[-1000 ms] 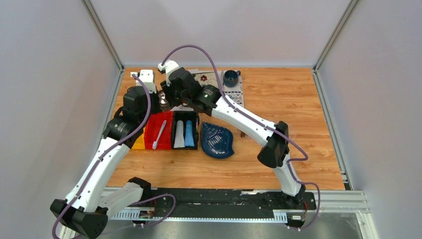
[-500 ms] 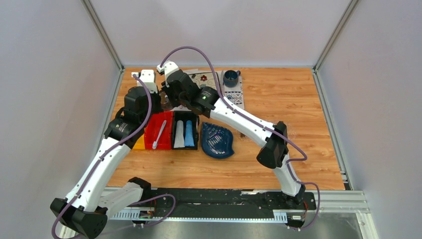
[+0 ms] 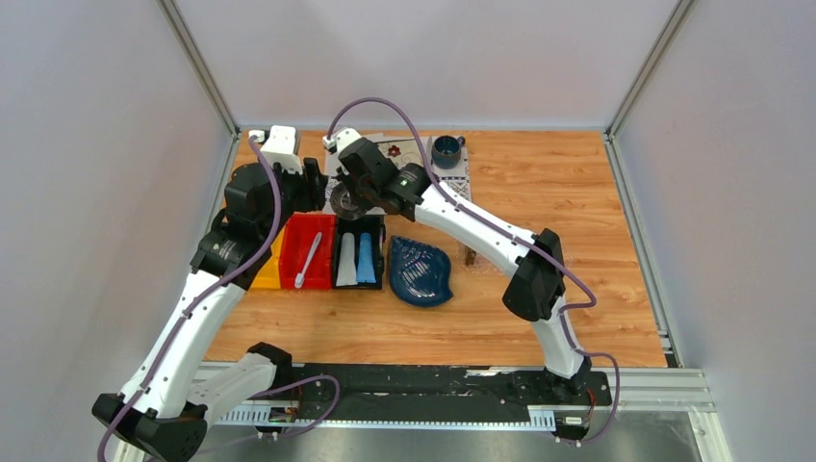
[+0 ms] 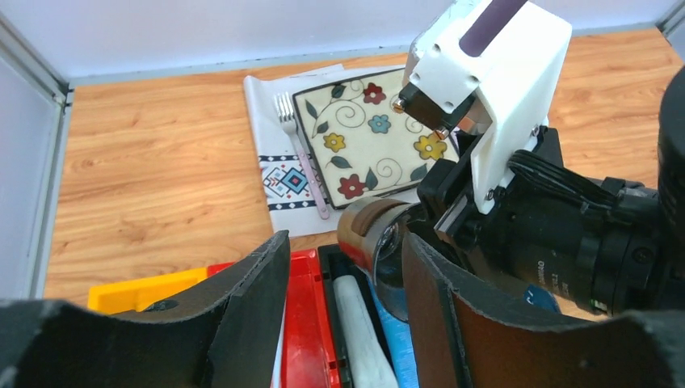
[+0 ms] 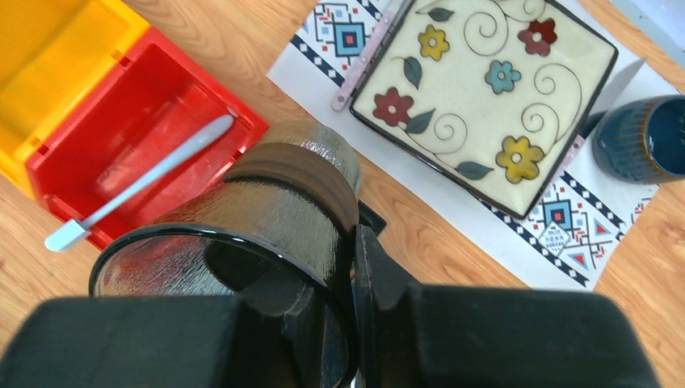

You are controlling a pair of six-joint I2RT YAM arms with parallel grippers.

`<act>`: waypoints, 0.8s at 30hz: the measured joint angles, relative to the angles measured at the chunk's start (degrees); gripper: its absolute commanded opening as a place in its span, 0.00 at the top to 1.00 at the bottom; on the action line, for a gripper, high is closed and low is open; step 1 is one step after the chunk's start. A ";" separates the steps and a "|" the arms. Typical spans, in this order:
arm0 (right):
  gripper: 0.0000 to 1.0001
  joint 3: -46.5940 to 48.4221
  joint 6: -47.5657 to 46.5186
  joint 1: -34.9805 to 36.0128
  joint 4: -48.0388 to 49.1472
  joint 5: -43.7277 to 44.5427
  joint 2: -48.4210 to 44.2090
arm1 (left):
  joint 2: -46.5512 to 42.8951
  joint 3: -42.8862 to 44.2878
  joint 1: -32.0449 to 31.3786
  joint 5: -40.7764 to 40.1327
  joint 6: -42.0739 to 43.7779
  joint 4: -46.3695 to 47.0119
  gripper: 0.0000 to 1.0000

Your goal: Prepare toiletry sets of a toothbrush and toothpaste on the tray

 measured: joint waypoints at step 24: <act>1.00 -20.57 -1.64 -18.49 -3.98 -3.96 -22.53 | -0.81 0.76 2.80 4.63 12.17 -6.95 0.42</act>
